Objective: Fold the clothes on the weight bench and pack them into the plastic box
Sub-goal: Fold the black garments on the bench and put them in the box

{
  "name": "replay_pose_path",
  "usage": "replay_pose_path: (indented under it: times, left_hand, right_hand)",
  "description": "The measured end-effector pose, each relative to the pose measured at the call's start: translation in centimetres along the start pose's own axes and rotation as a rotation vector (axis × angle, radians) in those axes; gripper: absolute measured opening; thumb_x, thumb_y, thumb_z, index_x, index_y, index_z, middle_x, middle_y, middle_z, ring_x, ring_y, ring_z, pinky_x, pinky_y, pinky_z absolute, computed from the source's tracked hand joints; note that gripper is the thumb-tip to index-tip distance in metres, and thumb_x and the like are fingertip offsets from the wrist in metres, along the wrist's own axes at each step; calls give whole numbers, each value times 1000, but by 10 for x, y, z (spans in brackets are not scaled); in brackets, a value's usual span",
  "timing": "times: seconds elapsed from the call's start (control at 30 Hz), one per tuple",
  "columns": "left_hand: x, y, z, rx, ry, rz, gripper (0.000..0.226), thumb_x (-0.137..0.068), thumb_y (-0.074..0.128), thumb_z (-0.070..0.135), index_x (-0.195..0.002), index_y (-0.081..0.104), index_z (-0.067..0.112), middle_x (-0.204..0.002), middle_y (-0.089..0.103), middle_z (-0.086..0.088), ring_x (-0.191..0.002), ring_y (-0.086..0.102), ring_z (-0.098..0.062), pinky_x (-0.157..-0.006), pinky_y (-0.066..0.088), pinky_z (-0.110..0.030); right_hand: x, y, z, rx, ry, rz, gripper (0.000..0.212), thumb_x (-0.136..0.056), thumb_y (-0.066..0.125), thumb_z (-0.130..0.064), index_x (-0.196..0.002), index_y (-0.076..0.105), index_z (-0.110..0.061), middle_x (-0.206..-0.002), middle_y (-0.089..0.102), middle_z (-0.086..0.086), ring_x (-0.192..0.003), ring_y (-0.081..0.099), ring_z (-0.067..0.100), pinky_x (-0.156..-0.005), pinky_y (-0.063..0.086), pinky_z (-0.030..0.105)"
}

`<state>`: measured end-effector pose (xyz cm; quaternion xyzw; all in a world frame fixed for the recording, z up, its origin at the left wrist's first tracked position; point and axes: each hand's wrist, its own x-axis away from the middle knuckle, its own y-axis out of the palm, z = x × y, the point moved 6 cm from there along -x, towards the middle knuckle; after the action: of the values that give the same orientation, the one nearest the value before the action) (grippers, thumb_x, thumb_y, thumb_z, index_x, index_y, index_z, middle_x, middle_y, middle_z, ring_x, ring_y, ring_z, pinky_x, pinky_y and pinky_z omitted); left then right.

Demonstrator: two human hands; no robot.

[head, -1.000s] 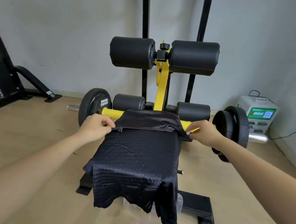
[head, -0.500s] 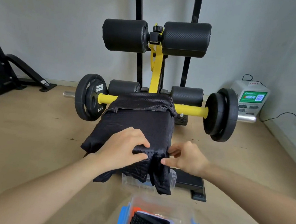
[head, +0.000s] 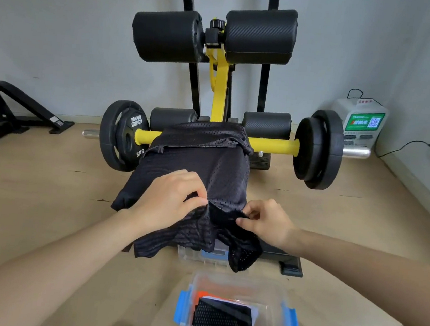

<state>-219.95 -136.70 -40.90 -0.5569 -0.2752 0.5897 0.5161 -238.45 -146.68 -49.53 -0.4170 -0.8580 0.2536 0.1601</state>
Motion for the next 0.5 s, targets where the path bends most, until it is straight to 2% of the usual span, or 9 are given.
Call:
replay_pose_path:
  times: [0.13, 0.23, 0.3, 0.33, 0.4, 0.5]
  left_hand:
    - [1, -3, -11, 98, -123, 56, 4, -94, 66, 31, -91, 65, 29, -87, 65, 17, -86, 61, -3, -81, 54, -35]
    - [1, -6, -10, 106, -165, 101, 4, -94, 65, 30, -91, 64, 29, -84, 64, 17, -84, 61, -1, -78, 54, -32]
    - [0, -6, -10, 75, -182, 119, 3, -95, 64, 31, -92, 63, 30, -84, 64, 17, -84, 61, -3, -78, 55, -35]
    - [-1, -7, -9, 64, -183, 130, 0, -95, 64, 30, -95, 64, 30, -86, 65, 17, -85, 61, -3, -79, 55, -37]
    - [-2, -9, -2, 48, -155, 170, 10, -92, 66, 24, -101, 65, 28, -94, 64, 17, -92, 58, -6, -83, 54, -36]
    - [-6, -11, 25, 33, -38, 229, 13, -87, 69, 22, -99, 65, 23, -94, 59, 14, -92, 53, -7, -80, 49, -31]
  right_hand:
    - [1, -20, -7, -175, 0, -108, 11, -85, 75, -12, -82, 65, -10, -73, 62, 6, -68, 54, 16, -67, 42, 30]
    - [2, -41, -15, -272, -9, -115, 8, -85, 75, -8, -83, 68, -11, -82, 67, 11, -75, 59, 19, -73, 45, 30]
    - [4, -54, -21, -297, -26, -88, 8, -84, 76, -8, -84, 69, -13, -81, 66, 9, -75, 58, 18, -72, 45, 28]
    - [5, -60, -23, -313, -35, -74, 8, -84, 75, -7, -86, 70, -12, -80, 66, 8, -74, 59, 17, -71, 46, 25]
    - [9, -68, -28, -364, -56, -58, 7, -84, 74, -4, -90, 71, -7, -79, 66, 7, -73, 60, 16, -70, 50, 21]
    - [10, -75, -32, -398, -89, -42, 9, -84, 74, -5, -92, 72, -6, -82, 67, 12, -77, 63, 17, -78, 53, 28]
